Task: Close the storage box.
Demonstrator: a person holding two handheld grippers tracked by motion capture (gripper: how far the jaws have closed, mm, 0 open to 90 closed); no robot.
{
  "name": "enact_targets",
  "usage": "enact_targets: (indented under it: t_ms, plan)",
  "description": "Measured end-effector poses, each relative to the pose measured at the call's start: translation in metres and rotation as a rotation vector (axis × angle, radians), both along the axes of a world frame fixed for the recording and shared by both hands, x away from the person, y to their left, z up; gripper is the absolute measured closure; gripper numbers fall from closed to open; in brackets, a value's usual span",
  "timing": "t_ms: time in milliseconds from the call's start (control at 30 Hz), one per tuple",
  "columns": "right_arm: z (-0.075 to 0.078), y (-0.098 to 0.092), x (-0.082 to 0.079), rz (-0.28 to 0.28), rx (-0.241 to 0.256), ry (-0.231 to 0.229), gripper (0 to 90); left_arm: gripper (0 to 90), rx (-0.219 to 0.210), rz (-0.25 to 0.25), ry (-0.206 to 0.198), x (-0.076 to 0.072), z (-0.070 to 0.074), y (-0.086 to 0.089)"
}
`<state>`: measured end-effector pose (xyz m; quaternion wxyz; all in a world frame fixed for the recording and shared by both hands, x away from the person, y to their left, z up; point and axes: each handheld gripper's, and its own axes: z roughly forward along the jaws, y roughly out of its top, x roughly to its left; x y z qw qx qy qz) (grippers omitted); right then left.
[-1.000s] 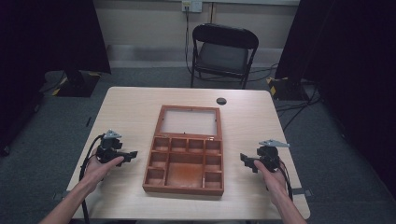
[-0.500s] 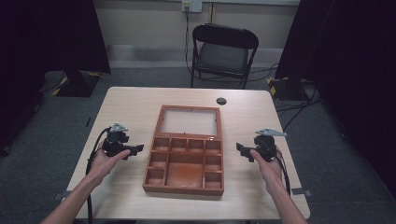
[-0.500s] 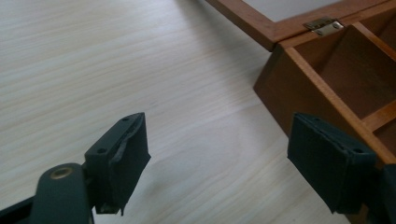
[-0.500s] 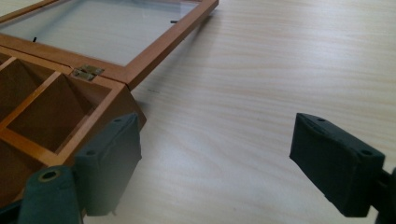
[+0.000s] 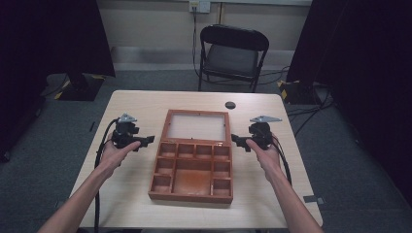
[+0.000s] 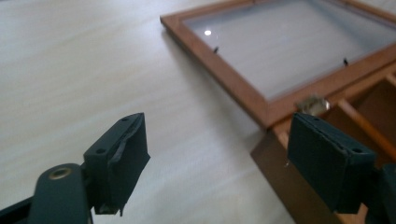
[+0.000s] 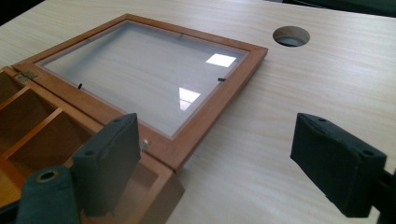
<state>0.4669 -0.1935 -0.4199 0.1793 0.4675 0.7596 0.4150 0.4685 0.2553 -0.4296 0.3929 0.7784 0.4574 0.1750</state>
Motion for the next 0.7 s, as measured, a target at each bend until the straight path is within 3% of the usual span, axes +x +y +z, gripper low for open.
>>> enact_targets:
  t_ms: [200,300,367,433,533,633,700]
  plan:
    - [0.004,0.012,0.021,0.017,-0.026,0.002,14.8,19.1,-0.039,0.011,-0.019,0.02,0.01,-0.011]
    - [-0.007,0.02,0.035,0.013,-0.021,0.027,15.0,19.6,-0.063,0.026,0.021,0.034,-0.001,-0.021]
    - [-0.015,0.024,0.038,0.017,-0.001,0.049,14.6,20.0,-0.062,0.007,0.031,0.038,-0.009,-0.026]
    - [-0.023,0.026,0.041,0.026,0.024,0.079,15.9,20.2,-0.09,0.0,0.049,0.039,-0.015,-0.028]
    - [-0.03,0.028,0.044,0.035,-0.016,0.092,17.2,20.2,-0.101,0.01,0.073,0.04,-0.023,-0.027]
    - [-0.04,0.03,0.047,0.033,-0.012,0.121,16.6,20.2,-0.075,0.002,0.096,0.04,-0.029,-0.029]
    - [-0.045,0.033,0.049,0.037,-0.005,0.138,15.5,20.2,-0.092,0.003,0.109,0.04,-0.031,-0.029]
